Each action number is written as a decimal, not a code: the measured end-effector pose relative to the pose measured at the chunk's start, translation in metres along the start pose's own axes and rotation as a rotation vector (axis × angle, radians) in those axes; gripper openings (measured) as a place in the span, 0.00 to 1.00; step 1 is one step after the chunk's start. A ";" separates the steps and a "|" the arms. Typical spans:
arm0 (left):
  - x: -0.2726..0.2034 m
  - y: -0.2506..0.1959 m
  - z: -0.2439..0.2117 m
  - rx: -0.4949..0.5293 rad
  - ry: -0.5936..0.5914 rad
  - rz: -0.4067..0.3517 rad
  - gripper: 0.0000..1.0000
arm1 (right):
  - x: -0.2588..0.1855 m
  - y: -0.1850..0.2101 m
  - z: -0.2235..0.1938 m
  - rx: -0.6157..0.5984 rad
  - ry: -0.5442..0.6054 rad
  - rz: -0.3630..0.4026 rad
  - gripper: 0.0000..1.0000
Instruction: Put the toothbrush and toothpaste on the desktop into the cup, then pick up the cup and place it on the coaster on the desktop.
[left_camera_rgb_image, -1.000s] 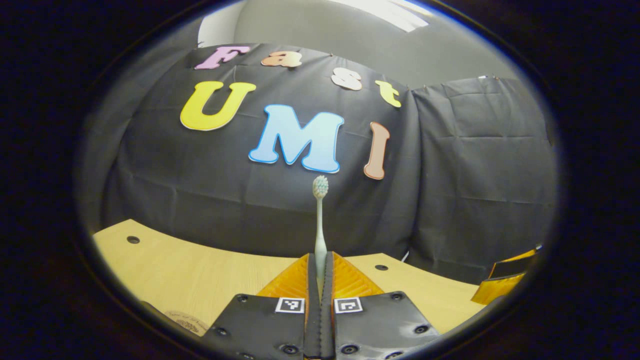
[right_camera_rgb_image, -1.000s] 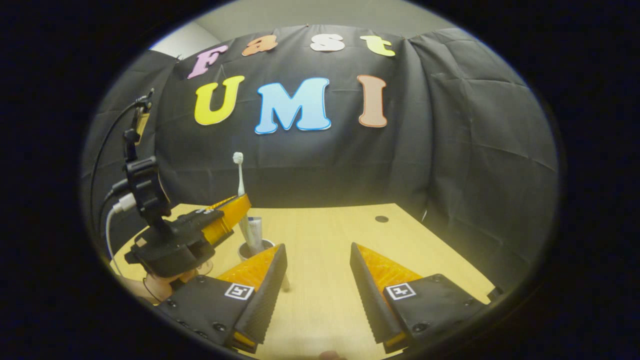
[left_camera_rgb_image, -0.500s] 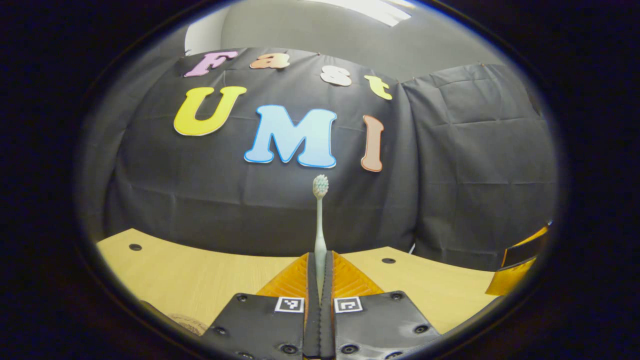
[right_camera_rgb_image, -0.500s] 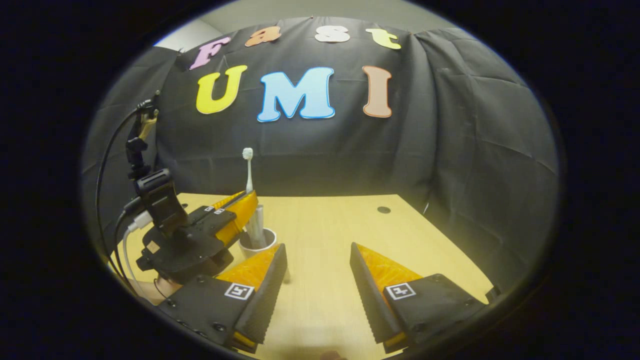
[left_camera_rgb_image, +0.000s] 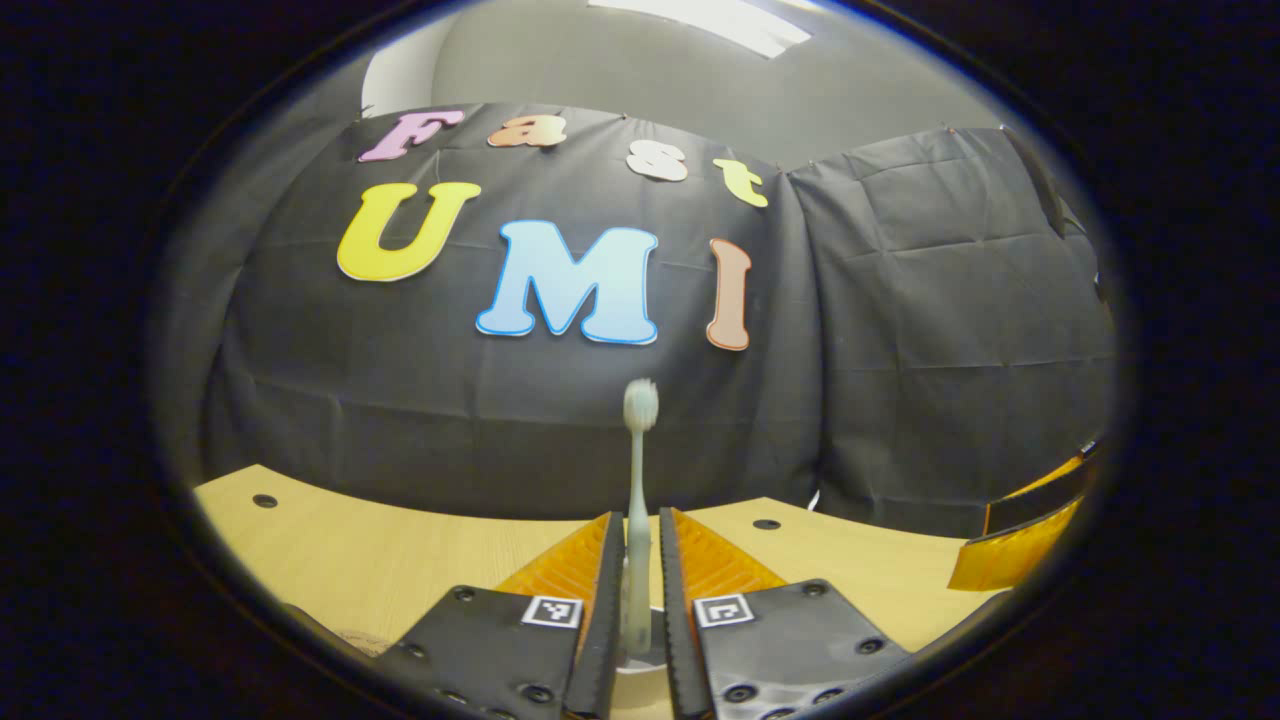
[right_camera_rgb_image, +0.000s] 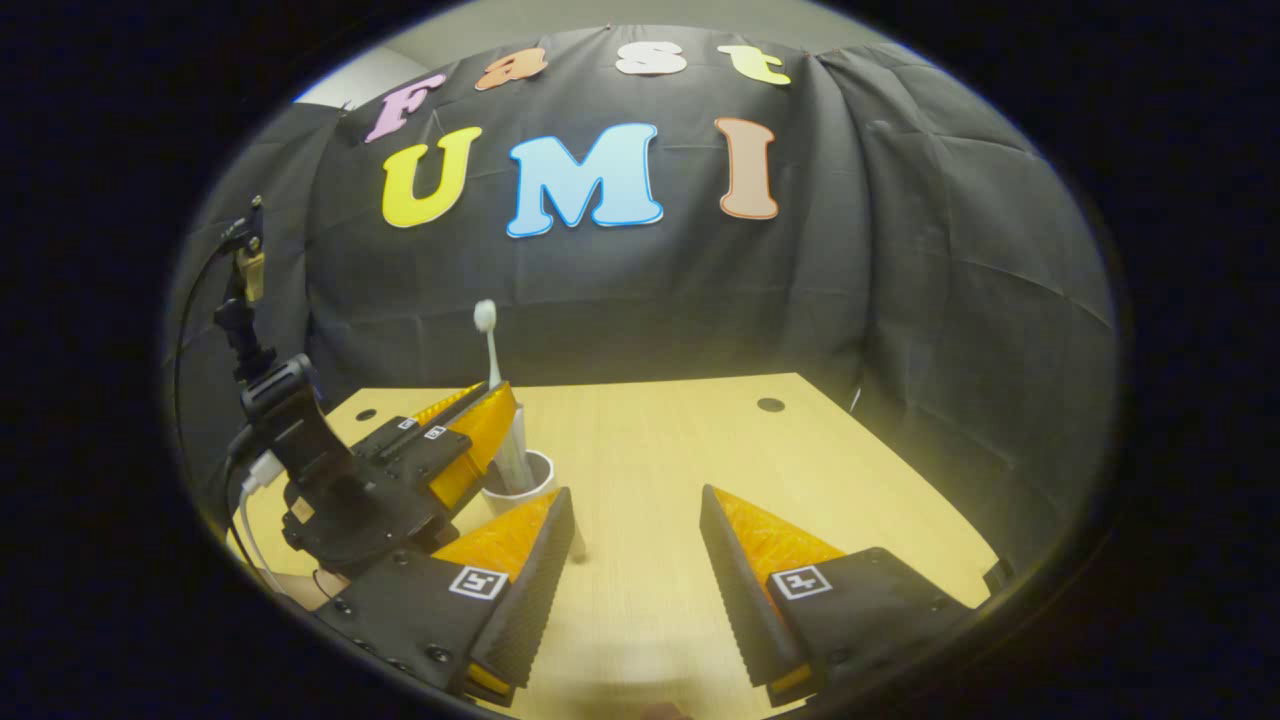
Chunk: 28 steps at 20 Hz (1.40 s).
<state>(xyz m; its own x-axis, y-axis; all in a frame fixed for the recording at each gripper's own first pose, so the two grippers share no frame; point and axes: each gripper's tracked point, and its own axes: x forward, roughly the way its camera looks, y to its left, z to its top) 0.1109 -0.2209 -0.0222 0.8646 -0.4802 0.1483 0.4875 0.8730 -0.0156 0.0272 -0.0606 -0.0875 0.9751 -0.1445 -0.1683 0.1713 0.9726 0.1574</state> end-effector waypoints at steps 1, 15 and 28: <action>-0.001 -0.003 -0.003 0.010 0.012 -0.010 0.40 | 0.000 -0.001 0.000 0.004 0.003 -0.001 0.81; -0.069 0.027 0.030 -0.022 0.094 0.064 0.72 | 0.027 0.027 -0.015 -0.045 0.088 0.098 0.81; -0.124 0.070 0.057 -0.024 0.155 0.194 0.82 | 0.063 0.046 -0.046 -0.172 0.375 0.162 0.88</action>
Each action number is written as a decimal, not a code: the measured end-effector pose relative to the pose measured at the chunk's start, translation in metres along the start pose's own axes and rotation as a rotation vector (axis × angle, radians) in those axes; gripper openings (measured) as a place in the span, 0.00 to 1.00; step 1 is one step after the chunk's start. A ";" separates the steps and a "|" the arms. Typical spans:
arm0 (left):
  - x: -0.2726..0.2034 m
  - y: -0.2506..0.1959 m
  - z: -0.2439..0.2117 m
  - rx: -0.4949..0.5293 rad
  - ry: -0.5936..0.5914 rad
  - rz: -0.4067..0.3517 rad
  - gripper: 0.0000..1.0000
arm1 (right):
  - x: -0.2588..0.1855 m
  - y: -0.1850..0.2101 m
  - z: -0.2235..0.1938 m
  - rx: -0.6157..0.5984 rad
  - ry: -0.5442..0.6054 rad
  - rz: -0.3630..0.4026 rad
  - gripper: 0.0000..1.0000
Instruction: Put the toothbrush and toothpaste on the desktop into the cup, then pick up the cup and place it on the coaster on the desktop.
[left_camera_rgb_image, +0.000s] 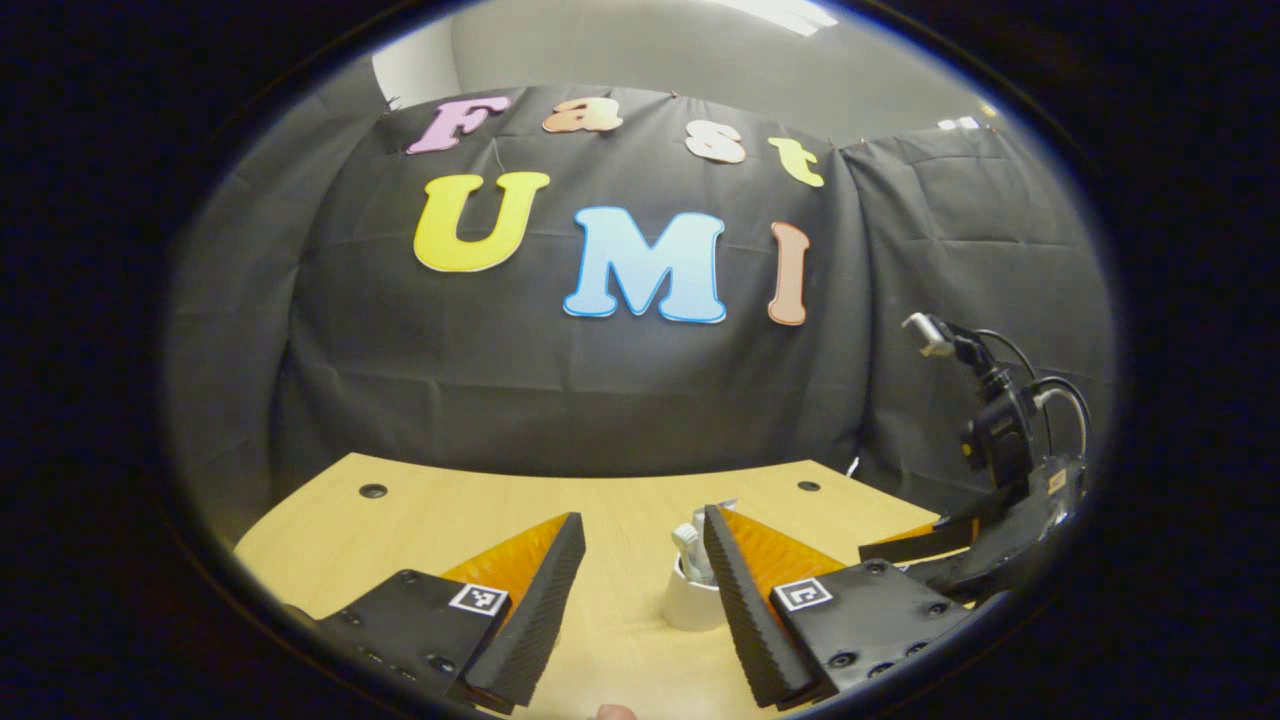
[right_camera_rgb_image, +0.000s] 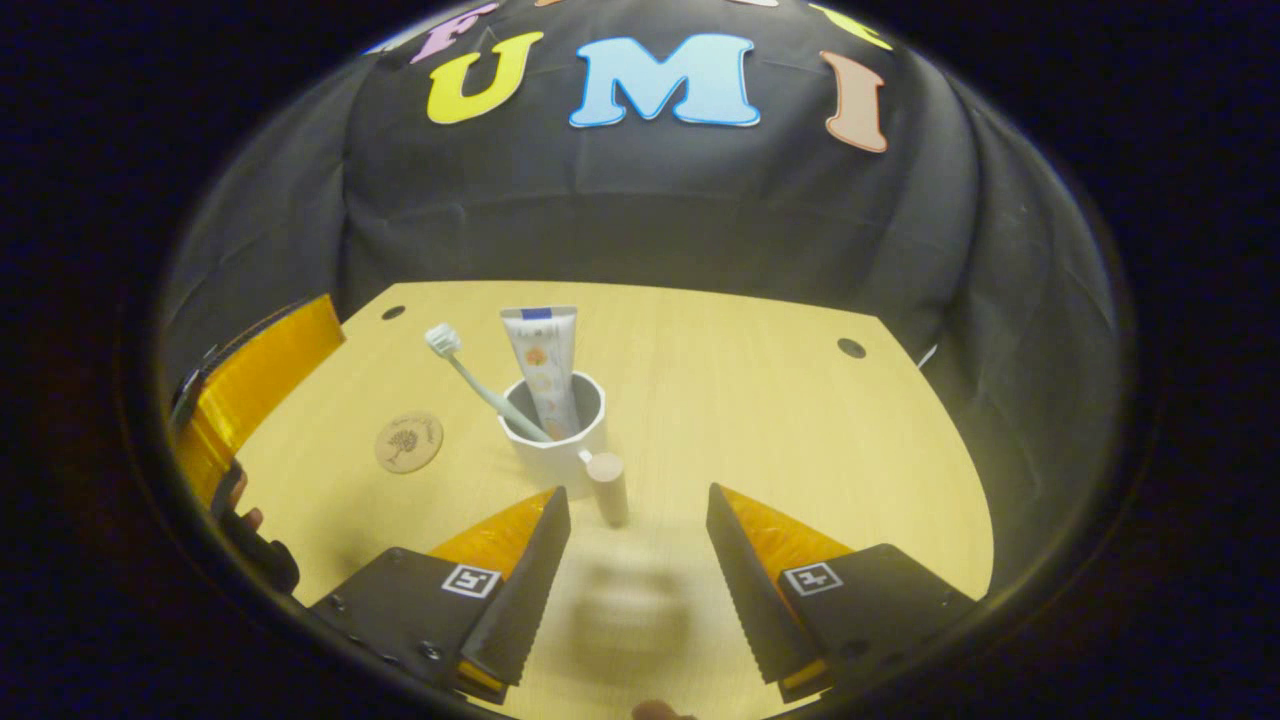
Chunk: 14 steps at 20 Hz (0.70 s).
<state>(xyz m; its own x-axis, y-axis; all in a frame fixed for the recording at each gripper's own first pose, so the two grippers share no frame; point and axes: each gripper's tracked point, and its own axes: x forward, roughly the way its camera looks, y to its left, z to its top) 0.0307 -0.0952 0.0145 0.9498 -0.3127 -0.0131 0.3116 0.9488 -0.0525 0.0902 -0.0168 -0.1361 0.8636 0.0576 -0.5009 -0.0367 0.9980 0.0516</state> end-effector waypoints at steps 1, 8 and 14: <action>-0.004 0.003 0.000 -0.002 0.004 0.005 0.80 | 0.005 0.003 -0.001 -0.008 0.029 0.009 0.88; -0.030 0.033 -0.001 -0.023 0.023 0.086 0.94 | 0.022 0.007 -0.002 -0.161 0.137 0.057 0.93; -0.042 0.051 0.005 -0.053 0.013 0.150 0.94 | 0.041 0.004 -0.004 -0.362 0.221 0.115 0.94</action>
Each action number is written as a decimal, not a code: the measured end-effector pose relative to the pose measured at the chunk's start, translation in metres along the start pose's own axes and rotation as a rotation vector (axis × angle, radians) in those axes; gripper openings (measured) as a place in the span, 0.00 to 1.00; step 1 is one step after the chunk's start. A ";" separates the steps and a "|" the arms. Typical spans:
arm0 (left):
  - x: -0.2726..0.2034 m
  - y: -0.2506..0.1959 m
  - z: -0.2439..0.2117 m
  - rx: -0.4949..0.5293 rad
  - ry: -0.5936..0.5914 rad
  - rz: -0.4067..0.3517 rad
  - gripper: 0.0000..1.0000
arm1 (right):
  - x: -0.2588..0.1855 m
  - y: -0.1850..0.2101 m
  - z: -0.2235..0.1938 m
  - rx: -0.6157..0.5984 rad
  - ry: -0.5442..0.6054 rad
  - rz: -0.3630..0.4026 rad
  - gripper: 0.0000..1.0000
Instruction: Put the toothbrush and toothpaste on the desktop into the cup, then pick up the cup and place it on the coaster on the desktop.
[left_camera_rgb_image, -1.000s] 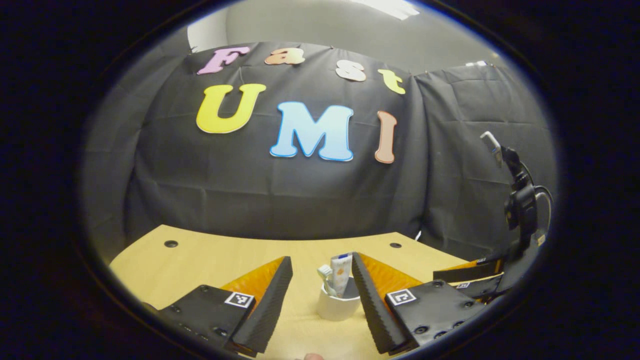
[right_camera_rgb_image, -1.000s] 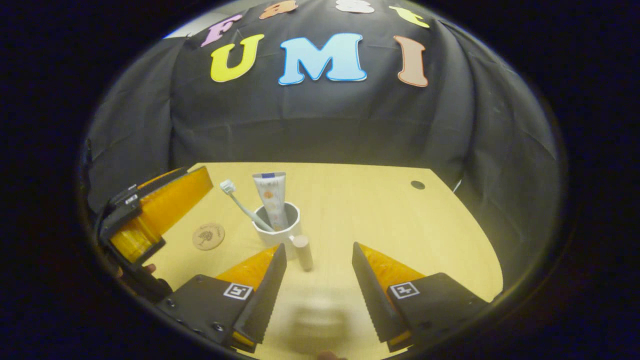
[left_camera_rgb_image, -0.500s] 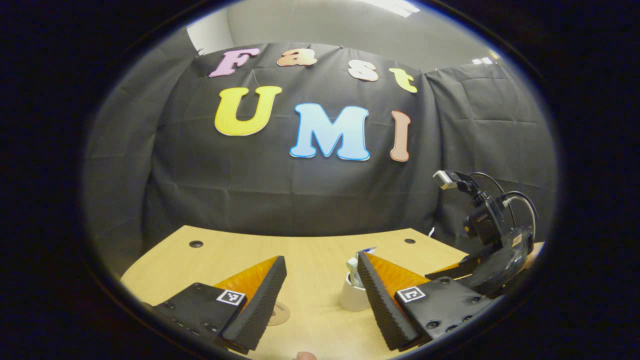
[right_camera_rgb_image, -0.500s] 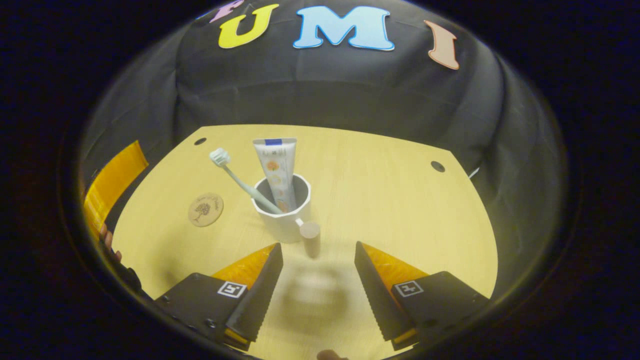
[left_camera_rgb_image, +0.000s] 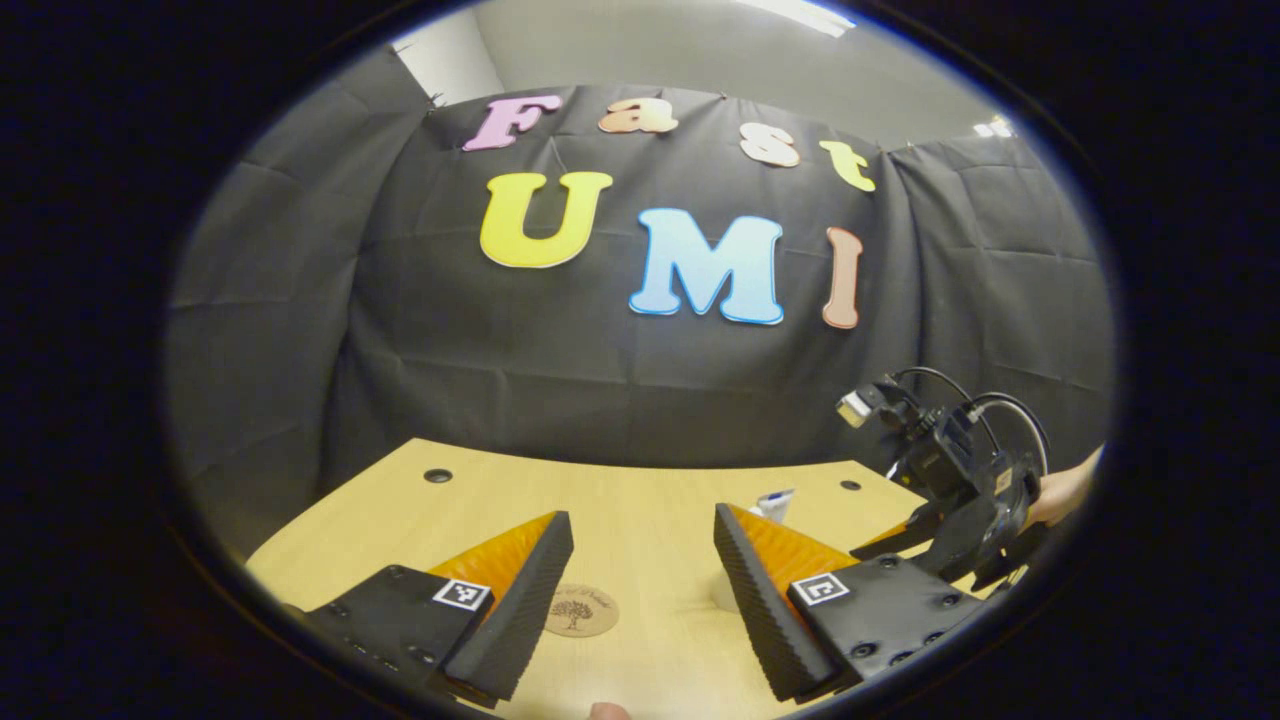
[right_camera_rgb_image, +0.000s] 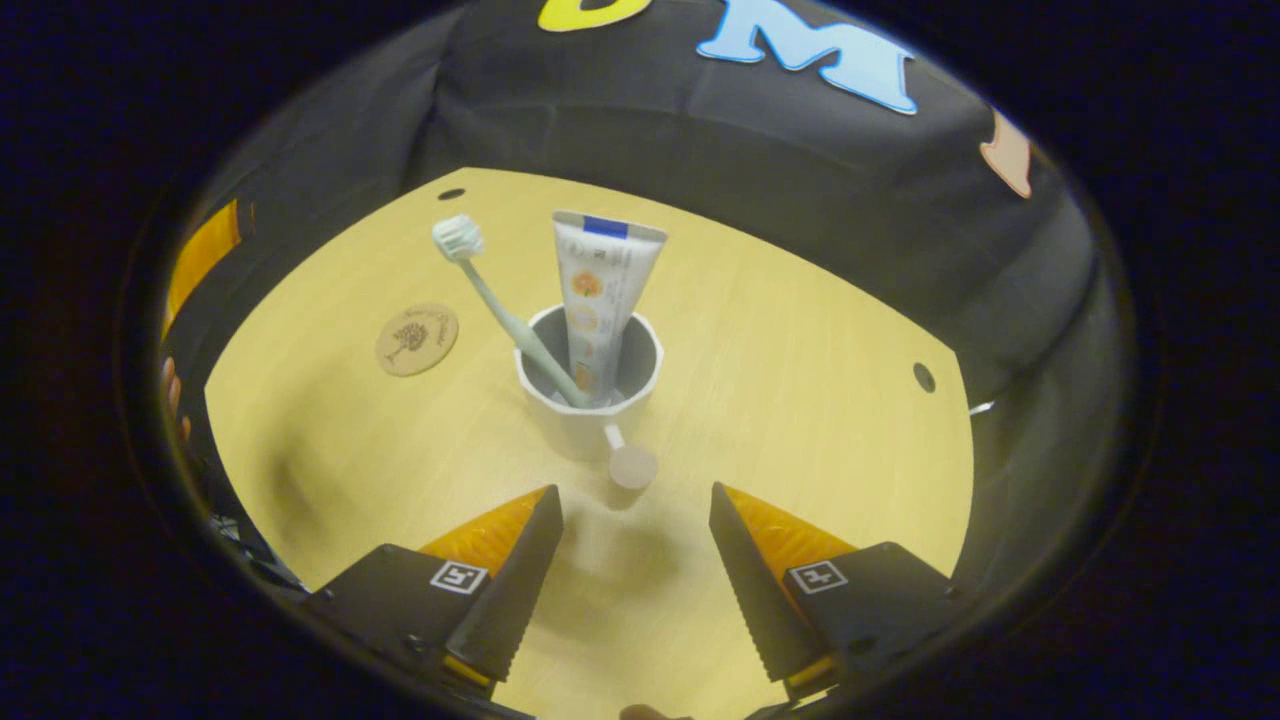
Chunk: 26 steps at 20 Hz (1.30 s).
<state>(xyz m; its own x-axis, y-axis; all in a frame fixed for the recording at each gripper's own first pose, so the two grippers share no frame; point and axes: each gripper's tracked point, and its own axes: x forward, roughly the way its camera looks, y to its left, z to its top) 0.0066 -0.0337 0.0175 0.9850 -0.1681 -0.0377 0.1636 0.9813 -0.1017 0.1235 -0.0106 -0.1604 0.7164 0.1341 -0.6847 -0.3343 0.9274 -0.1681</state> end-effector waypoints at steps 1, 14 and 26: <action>-0.001 0.001 0.001 -0.004 -0.001 0.011 0.94 | 0.004 0.001 0.001 -0.023 0.011 0.011 0.94; -0.025 0.033 -0.002 -0.033 0.016 0.134 0.94 | 0.045 0.003 0.014 -0.165 0.185 0.106 0.87; -0.042 0.063 -0.007 -0.077 0.020 0.226 0.94 | 0.051 0.014 0.013 -0.180 0.271 0.165 0.31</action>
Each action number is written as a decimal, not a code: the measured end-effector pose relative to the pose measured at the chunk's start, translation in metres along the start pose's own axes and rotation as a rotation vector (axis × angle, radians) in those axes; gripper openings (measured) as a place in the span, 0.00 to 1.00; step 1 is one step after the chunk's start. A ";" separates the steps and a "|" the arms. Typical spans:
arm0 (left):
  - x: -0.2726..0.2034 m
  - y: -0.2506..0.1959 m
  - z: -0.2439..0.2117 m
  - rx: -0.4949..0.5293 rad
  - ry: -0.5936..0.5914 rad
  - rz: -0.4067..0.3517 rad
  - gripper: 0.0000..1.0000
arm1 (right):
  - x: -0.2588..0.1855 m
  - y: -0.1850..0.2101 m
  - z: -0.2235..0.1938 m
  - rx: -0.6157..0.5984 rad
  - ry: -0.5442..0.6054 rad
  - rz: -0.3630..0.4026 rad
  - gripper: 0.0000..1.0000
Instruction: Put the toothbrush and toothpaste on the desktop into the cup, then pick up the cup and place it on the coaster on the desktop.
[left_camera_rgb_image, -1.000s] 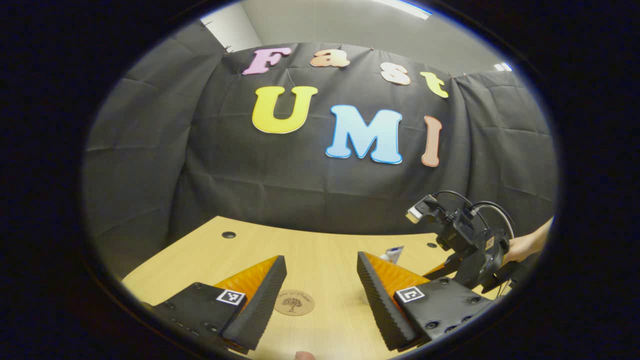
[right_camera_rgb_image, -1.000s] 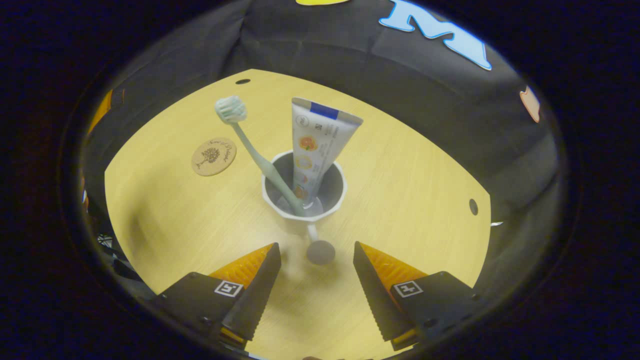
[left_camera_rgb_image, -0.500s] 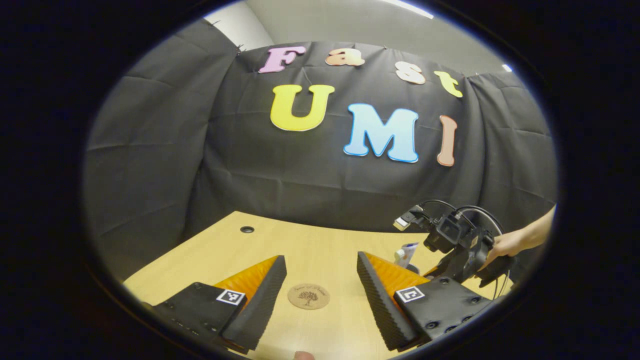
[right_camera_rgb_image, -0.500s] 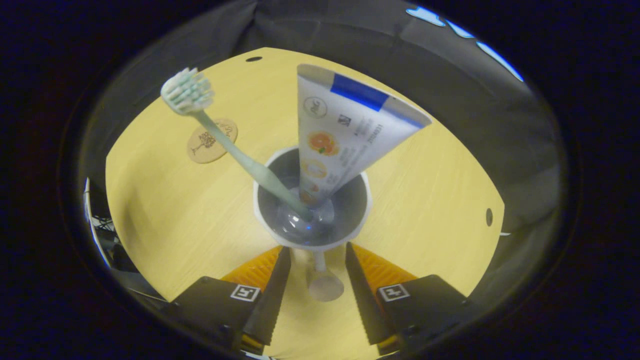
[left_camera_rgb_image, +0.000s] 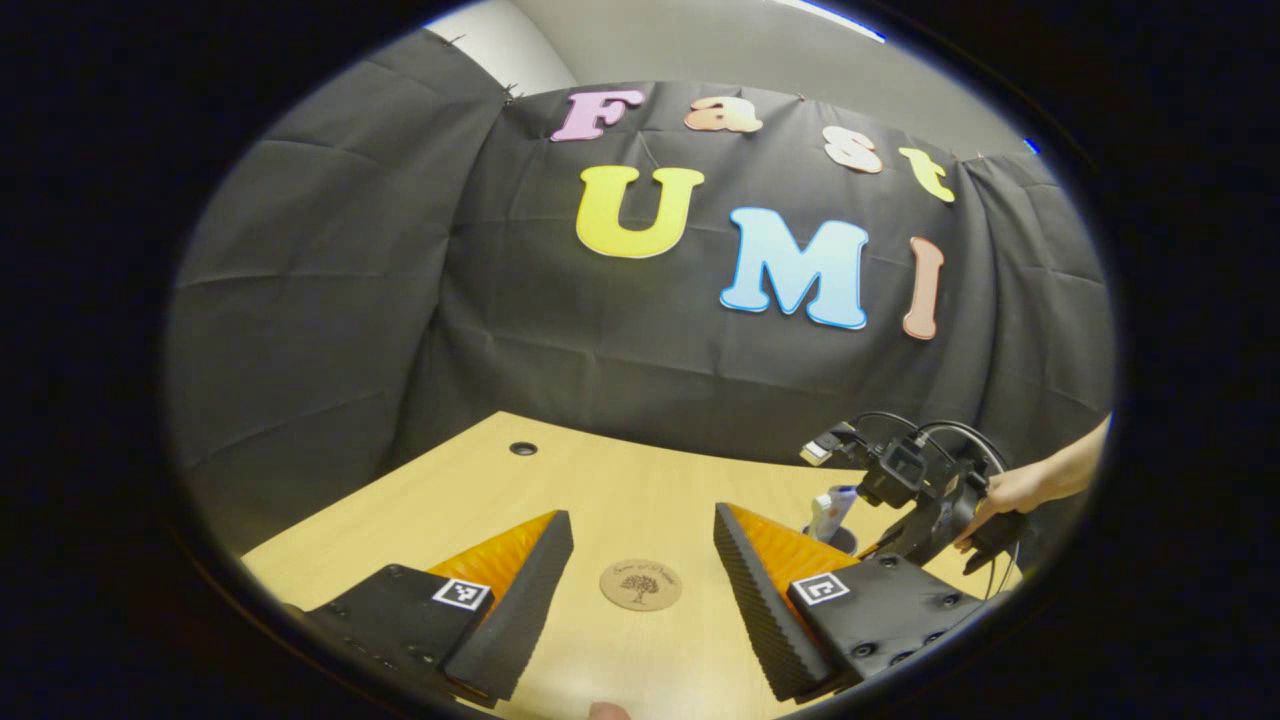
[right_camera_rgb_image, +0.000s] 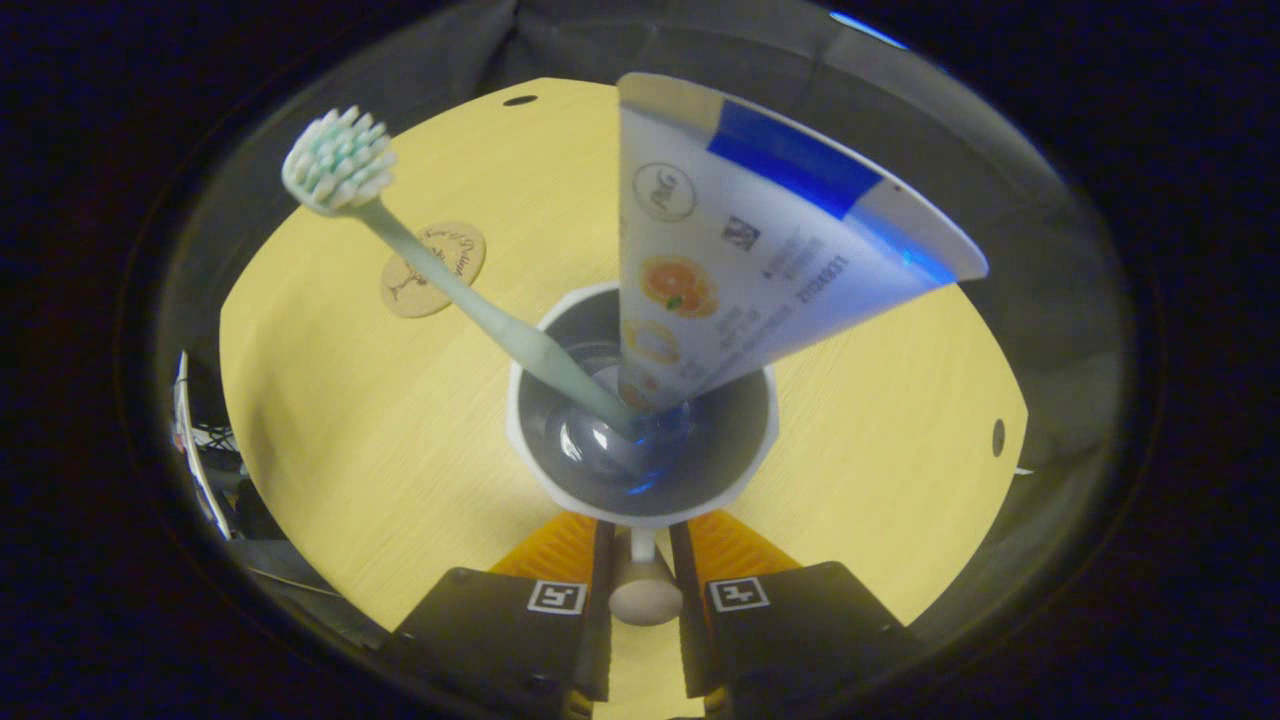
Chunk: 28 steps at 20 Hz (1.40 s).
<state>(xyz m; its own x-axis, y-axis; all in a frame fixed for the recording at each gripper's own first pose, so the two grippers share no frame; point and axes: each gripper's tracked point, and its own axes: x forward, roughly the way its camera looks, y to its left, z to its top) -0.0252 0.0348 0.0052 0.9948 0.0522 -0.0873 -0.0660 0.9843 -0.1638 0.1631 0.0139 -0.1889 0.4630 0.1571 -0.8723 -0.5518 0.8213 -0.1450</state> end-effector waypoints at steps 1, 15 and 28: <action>-0.001 0.002 0.002 -0.002 -0.003 0.003 0.93 | -0.002 -0.002 0.001 -0.002 0.000 -0.007 0.29; -0.025 0.041 0.001 -0.025 -0.013 0.077 0.94 | -0.024 0.077 0.047 -0.102 -0.130 0.020 0.24; -0.055 0.074 0.005 -0.038 -0.030 0.145 0.94 | -0.014 0.135 0.114 -0.150 -0.162 0.057 0.24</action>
<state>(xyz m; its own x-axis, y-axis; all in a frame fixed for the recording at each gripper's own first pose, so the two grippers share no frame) -0.0846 0.1056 0.0026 0.9764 0.1991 -0.0837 -0.2117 0.9590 -0.1885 0.1613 0.1848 -0.1432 0.5273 0.2968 -0.7961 -0.6713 0.7200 -0.1762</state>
